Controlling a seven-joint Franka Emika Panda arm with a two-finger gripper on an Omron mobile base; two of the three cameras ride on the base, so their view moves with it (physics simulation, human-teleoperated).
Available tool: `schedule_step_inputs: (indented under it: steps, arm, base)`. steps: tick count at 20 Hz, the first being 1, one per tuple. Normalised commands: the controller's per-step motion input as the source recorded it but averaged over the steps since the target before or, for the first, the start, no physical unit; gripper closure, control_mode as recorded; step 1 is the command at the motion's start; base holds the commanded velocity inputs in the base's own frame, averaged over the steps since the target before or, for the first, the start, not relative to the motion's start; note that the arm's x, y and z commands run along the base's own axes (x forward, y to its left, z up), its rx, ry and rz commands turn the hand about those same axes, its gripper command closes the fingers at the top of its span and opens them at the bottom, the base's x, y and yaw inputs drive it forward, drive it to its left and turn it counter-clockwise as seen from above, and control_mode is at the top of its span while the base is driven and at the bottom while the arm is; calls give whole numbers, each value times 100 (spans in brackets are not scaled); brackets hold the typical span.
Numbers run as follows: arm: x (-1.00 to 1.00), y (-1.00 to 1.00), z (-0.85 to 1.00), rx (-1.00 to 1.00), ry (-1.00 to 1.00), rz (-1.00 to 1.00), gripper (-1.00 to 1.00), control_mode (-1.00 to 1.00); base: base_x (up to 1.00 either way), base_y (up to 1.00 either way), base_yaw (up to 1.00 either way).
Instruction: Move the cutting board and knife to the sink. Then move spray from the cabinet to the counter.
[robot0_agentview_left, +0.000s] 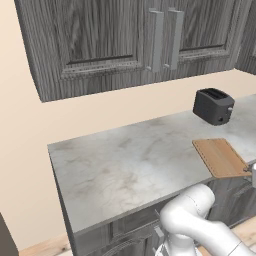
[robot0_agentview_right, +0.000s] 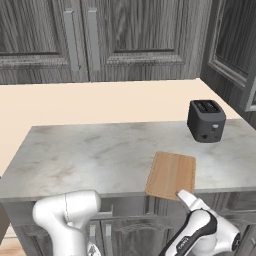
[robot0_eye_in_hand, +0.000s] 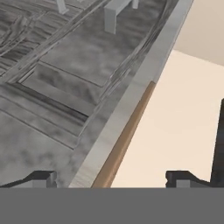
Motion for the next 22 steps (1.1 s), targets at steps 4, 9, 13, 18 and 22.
schedule_step_inputs:
  steps: [4, 9, 13, 18, 22]
  arm:
    - [1, 2, 0, 0, 0, -2, -100, -100]
    - [7, 8, 0, 0, 0, -1, -100, -100]
    - [11, 11, 0, 0, 0, -2, -100, -100]
    - [10, 11, 0, 0, 1, -3, -100, -100]
    - [4, 6, 0, 0, 0, -3, -100, -100]
  base:
    - [0, 0, 0]
    - [0, 0, 0]
    - [0, 0, 0]
    - [0, 0, 0]
    - [0, 0, 0]
